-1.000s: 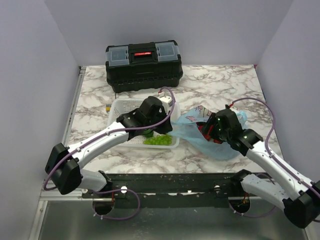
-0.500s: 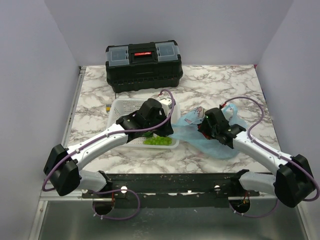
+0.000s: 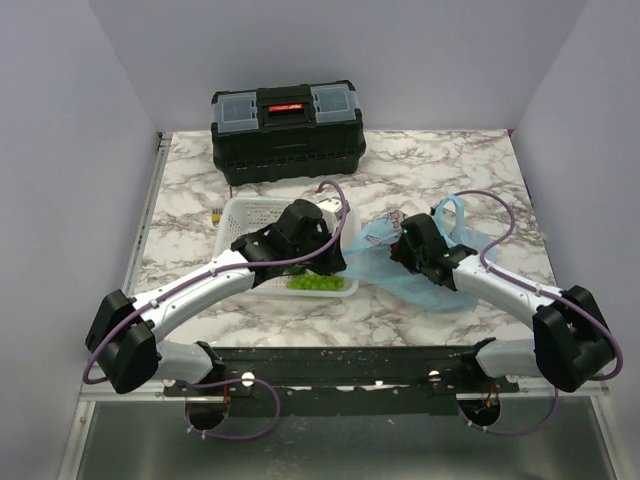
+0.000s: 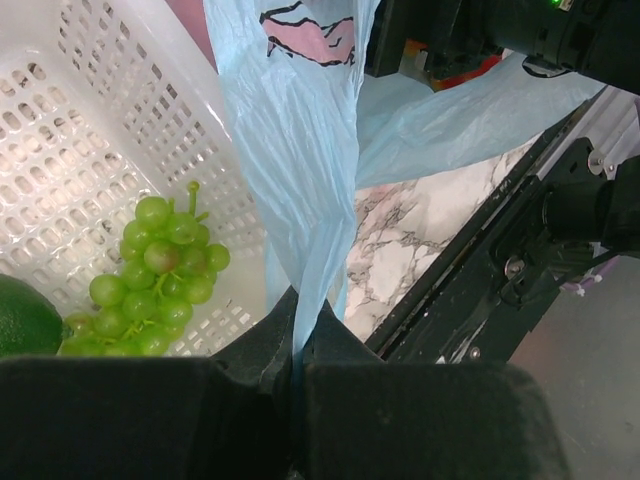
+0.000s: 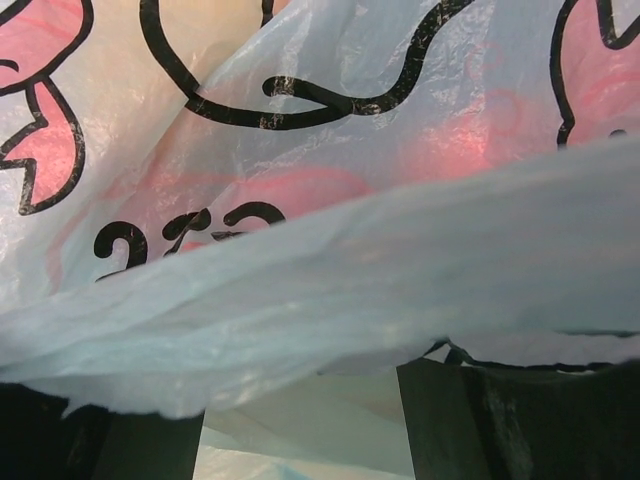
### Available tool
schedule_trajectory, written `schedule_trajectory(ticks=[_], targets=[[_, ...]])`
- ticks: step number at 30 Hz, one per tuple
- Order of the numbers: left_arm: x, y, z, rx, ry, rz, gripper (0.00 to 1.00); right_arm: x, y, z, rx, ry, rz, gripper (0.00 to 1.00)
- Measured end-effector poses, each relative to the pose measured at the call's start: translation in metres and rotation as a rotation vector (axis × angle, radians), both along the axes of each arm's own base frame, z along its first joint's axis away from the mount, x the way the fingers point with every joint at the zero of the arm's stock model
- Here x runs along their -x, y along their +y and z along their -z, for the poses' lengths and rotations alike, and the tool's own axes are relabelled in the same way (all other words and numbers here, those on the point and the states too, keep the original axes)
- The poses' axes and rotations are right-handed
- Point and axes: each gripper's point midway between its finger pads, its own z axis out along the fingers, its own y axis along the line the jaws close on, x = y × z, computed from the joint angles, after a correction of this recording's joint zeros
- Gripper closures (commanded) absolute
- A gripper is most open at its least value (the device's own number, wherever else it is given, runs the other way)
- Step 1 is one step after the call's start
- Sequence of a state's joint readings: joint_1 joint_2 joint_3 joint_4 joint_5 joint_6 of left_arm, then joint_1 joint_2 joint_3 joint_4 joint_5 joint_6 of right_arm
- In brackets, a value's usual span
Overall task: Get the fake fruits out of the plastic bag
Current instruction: Take out the fake fruit from the plastic bag.
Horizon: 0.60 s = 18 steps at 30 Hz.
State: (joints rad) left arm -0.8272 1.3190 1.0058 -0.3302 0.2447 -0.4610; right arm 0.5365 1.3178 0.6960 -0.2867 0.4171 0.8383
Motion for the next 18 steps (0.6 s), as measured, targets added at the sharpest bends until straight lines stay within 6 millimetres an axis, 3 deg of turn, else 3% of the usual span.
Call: schedule_trajectory(ticks=[6,12,18], targets=[[0.006,0.003,0.004,0.004,0.013,-0.003,1.00,0.007,-0.002,-0.009,0.005,-0.023,-0.051,0.64],[0.007,0.003,0.004,0.013,0.021,-0.013,1.00,0.018,0.014,-0.043,-0.093,-0.085,-0.163,0.67],[0.005,0.000,0.001,0.030,0.016,-0.019,1.00,0.043,0.029,-0.063,-0.174,-0.082,-0.306,0.69]])
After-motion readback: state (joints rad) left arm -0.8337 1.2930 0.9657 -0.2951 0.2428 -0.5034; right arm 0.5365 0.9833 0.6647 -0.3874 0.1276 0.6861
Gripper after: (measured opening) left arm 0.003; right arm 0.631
